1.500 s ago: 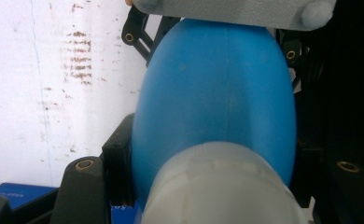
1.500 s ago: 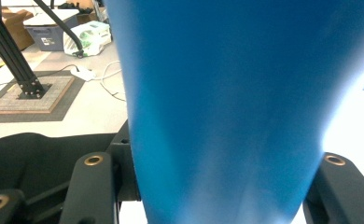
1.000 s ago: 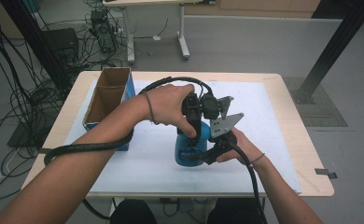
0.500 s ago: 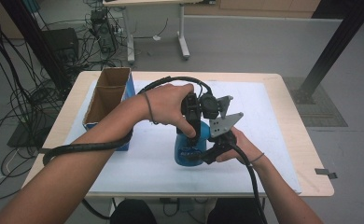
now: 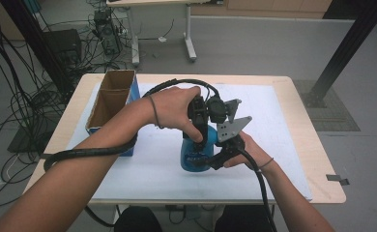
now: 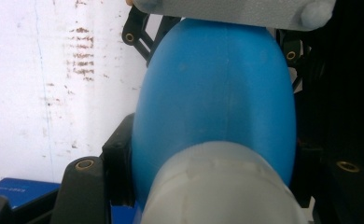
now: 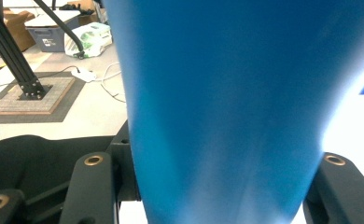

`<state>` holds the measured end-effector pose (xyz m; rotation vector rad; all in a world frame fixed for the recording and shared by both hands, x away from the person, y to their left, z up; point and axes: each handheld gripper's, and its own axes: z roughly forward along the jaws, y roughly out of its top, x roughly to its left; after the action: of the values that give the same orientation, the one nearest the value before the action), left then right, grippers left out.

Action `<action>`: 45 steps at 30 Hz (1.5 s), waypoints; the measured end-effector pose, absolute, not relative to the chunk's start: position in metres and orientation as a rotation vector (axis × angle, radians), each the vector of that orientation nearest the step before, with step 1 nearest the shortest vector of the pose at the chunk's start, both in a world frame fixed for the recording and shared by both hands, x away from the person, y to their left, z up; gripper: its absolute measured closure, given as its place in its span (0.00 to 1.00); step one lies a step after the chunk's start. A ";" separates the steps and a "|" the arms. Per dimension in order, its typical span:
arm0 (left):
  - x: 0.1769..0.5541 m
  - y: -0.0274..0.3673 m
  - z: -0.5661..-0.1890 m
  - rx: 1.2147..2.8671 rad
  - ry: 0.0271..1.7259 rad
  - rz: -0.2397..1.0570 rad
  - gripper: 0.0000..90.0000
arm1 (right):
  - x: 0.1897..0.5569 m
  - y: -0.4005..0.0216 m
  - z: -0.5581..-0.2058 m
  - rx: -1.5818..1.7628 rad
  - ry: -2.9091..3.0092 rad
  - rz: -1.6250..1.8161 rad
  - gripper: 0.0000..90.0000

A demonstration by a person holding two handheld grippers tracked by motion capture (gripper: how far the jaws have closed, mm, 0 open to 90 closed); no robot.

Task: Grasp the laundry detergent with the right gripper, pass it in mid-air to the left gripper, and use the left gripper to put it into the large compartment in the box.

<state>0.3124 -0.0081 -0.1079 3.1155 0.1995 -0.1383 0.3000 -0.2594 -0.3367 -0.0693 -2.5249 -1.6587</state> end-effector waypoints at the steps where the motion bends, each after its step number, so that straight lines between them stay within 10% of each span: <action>1: 0.312 -0.008 -0.108 3.116 0.199 -0.139 0.42 | 0.300 -0.259 -0.337 -0.070 -2.524 -1.658 0.46; 45: 0.311 -0.008 -0.105 3.111 0.210 -0.122 0.42 | 0.301 -0.261 -0.337 -0.072 -2.517 -1.670 0.46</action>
<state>0.3110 -0.0080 -0.1053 3.1110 0.2096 -0.1224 0.3013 -0.2605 -0.3368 -0.0717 -2.5170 -1.6704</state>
